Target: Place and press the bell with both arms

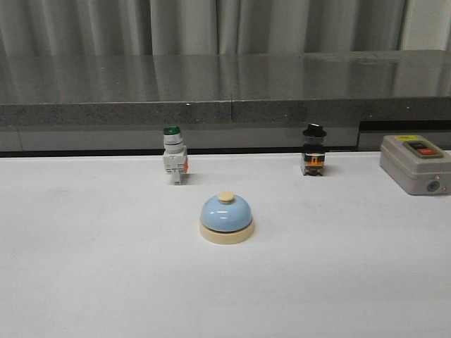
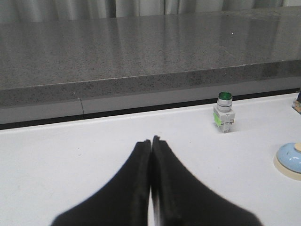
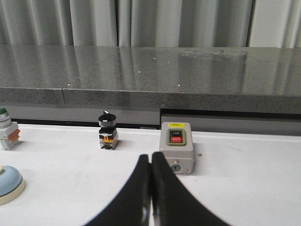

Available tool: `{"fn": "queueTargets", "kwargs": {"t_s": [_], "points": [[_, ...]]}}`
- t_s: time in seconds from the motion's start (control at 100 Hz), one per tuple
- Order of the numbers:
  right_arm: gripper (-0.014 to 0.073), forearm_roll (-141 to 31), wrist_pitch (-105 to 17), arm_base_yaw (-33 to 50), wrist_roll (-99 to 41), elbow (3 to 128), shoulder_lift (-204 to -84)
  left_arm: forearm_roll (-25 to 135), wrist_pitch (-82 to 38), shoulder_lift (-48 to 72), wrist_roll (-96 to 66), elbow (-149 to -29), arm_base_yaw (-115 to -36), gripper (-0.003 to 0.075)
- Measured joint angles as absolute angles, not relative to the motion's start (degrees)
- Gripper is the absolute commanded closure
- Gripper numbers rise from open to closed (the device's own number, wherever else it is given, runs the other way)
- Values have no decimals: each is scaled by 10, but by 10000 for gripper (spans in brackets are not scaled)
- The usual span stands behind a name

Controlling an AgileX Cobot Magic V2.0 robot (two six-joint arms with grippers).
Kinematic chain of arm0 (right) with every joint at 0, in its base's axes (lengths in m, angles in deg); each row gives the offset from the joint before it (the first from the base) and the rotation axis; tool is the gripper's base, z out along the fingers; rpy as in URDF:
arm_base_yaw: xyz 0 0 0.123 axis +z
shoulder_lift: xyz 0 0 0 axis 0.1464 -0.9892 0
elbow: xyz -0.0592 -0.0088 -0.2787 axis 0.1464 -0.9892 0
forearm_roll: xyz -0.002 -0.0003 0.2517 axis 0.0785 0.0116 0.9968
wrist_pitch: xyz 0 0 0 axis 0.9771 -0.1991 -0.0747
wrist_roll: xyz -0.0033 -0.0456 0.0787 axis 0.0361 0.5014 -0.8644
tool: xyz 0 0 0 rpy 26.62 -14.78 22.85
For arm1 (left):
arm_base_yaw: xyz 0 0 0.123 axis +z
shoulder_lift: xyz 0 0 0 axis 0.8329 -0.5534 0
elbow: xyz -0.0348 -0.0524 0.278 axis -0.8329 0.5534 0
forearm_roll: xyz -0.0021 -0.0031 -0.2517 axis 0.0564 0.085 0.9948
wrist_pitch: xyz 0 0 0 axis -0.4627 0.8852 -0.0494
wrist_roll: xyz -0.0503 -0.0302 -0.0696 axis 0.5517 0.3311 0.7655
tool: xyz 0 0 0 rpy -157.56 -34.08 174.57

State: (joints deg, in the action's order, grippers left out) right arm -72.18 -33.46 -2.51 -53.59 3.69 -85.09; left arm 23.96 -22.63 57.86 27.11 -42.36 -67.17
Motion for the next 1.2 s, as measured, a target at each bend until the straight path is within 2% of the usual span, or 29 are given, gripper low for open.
{"fn": "queueTargets", "kwargs": {"t_s": [0.24, 1.2], "points": [[654, -722, -335, -25, -536, 37, -851, 231, -226, 695, 271, -336, -643, 739], [654, -722, -335, -25, -536, 37, -851, 223, -269, 697, 272, -314, -635, 740]]}}
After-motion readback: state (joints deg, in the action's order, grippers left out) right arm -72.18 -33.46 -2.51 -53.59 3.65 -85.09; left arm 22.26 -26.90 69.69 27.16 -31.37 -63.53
